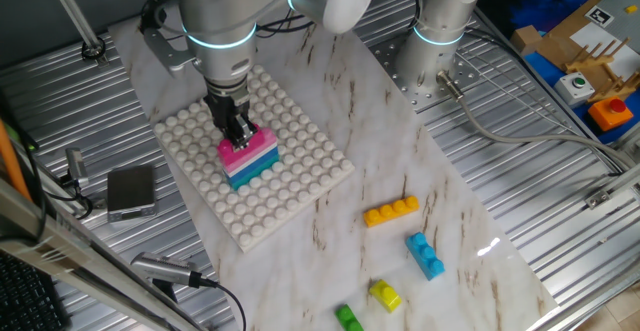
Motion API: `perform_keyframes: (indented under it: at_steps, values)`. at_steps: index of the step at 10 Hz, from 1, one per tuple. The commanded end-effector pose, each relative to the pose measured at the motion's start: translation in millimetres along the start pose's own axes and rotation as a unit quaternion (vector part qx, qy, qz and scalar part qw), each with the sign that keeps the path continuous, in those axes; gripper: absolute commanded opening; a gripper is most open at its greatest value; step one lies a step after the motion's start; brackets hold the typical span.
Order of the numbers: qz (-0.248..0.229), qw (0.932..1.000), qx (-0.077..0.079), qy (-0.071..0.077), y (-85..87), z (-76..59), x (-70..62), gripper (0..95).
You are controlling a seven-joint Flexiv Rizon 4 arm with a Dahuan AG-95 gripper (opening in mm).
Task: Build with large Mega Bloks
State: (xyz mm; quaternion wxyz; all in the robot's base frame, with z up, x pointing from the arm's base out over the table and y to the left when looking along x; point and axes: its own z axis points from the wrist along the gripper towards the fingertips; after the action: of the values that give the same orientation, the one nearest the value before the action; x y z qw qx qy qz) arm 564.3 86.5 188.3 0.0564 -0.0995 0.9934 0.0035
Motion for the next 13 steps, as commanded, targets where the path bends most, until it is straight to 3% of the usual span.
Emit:
perform_keyframes:
  at_steps: [1, 6, 13]
  values:
    - [-0.001, 1.0, -0.002, -0.004, -1.3, 4.1, -1.4, 0.0]
    - [-0.011, 0.9999, -0.007, -0.011, -2.8, 9.0, -1.9, 0.0]
    - [-0.018, 0.9998, -0.006, -0.005, -4.7, 21.6, -4.8, 0.0]
